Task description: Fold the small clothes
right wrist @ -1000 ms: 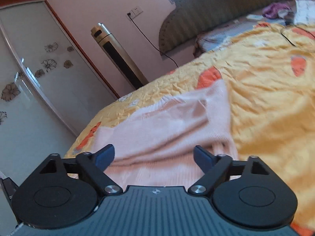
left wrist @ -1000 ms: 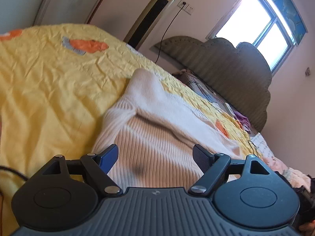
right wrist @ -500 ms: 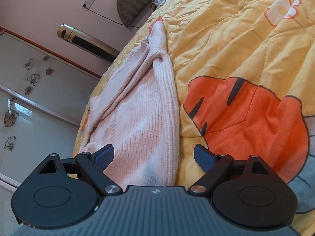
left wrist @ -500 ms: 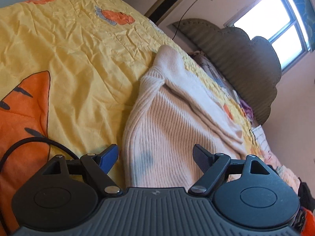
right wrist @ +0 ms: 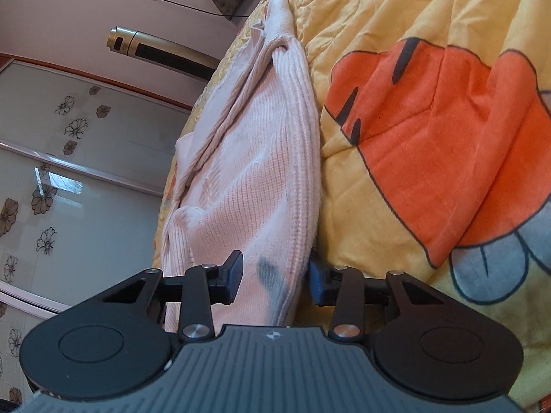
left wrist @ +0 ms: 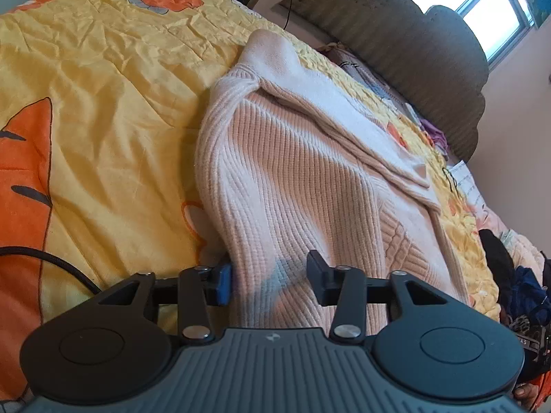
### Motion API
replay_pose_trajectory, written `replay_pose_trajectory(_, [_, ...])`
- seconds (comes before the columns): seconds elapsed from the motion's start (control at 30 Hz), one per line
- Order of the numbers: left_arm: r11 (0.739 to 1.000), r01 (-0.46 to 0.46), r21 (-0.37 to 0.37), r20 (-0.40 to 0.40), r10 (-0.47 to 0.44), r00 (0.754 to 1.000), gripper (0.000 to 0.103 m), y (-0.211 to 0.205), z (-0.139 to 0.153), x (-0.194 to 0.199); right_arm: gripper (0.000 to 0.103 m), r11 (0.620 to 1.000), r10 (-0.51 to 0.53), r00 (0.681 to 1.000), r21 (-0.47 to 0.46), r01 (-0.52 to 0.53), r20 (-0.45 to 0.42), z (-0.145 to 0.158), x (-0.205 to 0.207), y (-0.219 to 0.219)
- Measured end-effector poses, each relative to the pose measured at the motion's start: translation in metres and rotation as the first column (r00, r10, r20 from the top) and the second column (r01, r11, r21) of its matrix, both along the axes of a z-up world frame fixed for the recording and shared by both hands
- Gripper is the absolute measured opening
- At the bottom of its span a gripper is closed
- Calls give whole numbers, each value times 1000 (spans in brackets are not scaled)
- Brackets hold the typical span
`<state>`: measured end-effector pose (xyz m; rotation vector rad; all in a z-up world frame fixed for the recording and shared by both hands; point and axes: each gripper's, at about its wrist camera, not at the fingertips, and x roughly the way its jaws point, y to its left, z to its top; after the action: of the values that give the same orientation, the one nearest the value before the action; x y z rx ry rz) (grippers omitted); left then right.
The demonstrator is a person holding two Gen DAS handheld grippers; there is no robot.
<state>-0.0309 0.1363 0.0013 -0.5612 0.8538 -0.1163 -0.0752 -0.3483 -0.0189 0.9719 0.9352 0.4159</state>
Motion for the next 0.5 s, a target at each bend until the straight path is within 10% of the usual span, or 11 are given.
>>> replay_pose_trajectory(0.17, [998,30,61,-39,-28,999,15,-4,1,3,10,999,53,998,-13,-53,-27,-9,4,15])
replay_pose_trajectory(0.5, [981,120,152,5,-123,992,15,19,53,-4,10,982,104,988,-169,-84,115,73,3,-19])
